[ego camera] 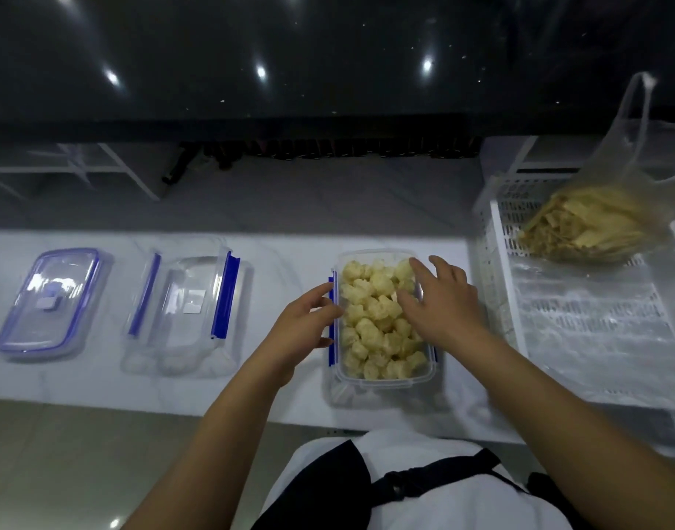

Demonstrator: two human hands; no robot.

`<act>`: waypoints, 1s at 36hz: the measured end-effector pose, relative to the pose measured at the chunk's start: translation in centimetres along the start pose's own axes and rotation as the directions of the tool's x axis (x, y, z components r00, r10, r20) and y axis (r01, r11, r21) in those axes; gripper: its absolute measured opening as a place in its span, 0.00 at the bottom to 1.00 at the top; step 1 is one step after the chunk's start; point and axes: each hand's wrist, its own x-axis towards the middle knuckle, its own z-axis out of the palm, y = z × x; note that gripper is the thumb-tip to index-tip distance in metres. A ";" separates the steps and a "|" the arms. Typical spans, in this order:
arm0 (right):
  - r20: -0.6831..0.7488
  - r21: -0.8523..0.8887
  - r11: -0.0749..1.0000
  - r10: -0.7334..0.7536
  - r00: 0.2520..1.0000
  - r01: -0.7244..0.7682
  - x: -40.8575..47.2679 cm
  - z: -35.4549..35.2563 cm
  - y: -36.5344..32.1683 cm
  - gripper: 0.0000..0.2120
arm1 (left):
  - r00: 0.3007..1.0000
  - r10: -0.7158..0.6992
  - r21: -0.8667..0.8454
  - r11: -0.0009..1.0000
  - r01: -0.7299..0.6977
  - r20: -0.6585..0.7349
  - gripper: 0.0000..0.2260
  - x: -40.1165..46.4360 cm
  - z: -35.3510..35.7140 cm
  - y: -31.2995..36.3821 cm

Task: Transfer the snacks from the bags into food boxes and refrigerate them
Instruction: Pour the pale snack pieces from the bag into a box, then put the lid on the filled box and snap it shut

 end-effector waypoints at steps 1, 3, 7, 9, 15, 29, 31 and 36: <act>-0.014 0.007 1.000 -0.010 1.000 0.010 -0.3 0.0 0.0 0.31 | 0.999 0.023 0.022 1.000 -0.022 -0.022 0.15 -0.4 0.0 -0.1; -0.013 0.013 0.999 -0.044 0.999 0.045 -0.8 0.0 -0.1 0.31 | 0.995 0.048 0.092 0.995 -0.041 -0.082 0.17 -1.3 0.1 -0.4; 0.025 0.032 0.989 -0.148 0.989 0.147 -1.7 -0.1 -1.6 0.31 | 0.967 0.170 0.367 0.926 -0.091 -0.189 0.29 -3.5 -0.1 -1.5; 0.025 0.016 0.971 -0.239 0.971 0.238 -2.2 0.0 -2.9 0.31 | 0.943 0.229 0.485 0.870 -0.087 -0.241 0.31 -4.8 -0.3 -2.0; 0.083 0.098 0.876 -0.480 0.873 0.472 -3.8 0.8 -7.0 0.34 | 0.859 0.239 0.568 0.820 0.071 -0.453 0.34 -8.9 -2.7 -4.4; 0.222 0.016 0.664 -0.732 0.645 0.748 -4.5 6.1 -20.4 0.35 | 0.702 0.085 0.492 0.772 0.402 -0.707 0.42 -13.5 -20.0 -12.1; 0.238 -0.066 0.648 -0.728 0.643 0.758 -4.1 7.6 -23.8 0.36 | 0.698 0.050 0.471 0.772 0.426 -0.714 0.43 -12.7 -24.6 -13.2; 0.318 -0.184 0.613 -0.702 0.637 0.768 -2.9 11.8 -33.6 0.38 | 0.768 0.018 0.483 0.787 0.384 -0.640 0.48 -10.0 -35.9 -15.4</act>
